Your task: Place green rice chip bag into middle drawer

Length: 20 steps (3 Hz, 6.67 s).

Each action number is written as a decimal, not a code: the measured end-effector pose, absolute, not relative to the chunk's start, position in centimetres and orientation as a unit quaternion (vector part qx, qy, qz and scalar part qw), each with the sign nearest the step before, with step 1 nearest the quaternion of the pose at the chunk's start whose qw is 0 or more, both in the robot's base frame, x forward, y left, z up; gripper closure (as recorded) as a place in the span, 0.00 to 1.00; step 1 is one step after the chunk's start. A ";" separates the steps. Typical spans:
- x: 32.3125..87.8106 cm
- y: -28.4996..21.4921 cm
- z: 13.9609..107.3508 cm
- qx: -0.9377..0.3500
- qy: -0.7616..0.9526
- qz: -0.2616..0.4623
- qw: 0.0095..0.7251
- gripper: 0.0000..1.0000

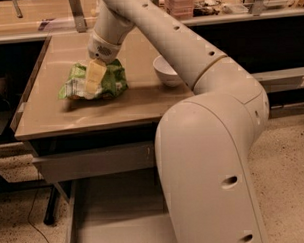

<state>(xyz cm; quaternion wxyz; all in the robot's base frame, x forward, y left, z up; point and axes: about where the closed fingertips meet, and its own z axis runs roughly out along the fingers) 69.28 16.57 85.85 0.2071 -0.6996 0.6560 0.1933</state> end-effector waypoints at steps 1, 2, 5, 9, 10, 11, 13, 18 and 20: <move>69.2 17.4 84.2 -0.696 0.659 0.206 0.197 0.00; 68.6 17.6 83.1 -0.687 0.667 0.211 0.195 0.18; 68.3 17.8 82.5 -0.685 0.670 0.213 0.191 0.87; 61.7 15.0 87.1 -0.661 0.694 0.205 0.197 1.00; 57.8 14.4 88.1 -0.660 0.695 0.210 0.191 1.00; 57.8 14.4 88.1 -0.660 0.695 0.210 0.191 1.00; 49.9 13.8 86.6 -0.620 0.730 0.240 0.160 1.00; 37.7 11.7 74.0 -0.493 0.794 0.340 0.108 1.00; 37.1 11.6 64.3 -0.433 0.817 0.372 0.080 1.00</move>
Offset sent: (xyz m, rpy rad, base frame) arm -0.0188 0.0084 -0.0386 0.0079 0.0674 -0.0519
